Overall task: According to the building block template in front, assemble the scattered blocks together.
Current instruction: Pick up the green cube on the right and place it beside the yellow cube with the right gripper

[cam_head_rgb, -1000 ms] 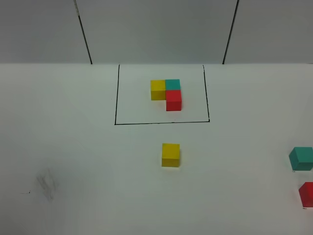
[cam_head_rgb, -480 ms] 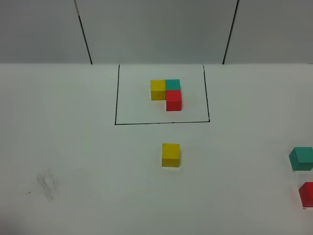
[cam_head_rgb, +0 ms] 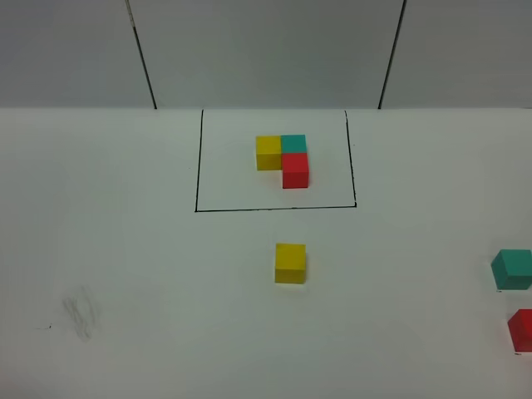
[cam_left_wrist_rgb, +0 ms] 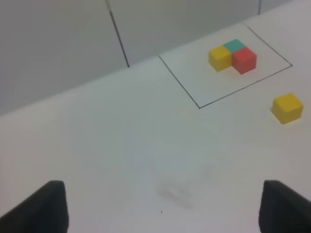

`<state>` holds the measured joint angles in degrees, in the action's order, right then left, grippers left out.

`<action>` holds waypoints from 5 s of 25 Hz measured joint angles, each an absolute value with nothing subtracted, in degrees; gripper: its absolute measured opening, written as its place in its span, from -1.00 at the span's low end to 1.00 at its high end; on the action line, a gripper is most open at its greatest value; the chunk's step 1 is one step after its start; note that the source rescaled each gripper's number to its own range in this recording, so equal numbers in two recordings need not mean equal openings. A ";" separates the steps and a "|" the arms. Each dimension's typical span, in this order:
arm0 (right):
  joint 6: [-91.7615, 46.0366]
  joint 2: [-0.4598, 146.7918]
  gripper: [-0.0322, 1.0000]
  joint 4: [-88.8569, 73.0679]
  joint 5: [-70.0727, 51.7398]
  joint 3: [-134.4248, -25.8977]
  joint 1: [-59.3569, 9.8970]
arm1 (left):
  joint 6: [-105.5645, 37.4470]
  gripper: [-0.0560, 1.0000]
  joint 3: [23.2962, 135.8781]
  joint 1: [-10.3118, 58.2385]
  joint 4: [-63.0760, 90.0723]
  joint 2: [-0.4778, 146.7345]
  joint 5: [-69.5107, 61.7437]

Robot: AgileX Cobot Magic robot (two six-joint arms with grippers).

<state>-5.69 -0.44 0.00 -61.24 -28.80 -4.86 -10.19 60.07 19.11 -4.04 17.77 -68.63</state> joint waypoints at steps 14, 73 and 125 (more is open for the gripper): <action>-5.69 -0.44 0.00 0.00 -61.24 -28.80 -4.86 | 1.27 0.73 40.99 12.08 -3.32 1.64 -67.83; -5.69 37.73 0.00 0.31 -55.55 -44.93 -4.86 | 3.19 0.73 28.94 5.47 -2.09 -0.41 -61.37; 0.00 107.87 0.45 3.30 -46.90 -65.81 -3.79 | 3.29 0.73 28.94 5.47 -2.09 -0.30 -61.34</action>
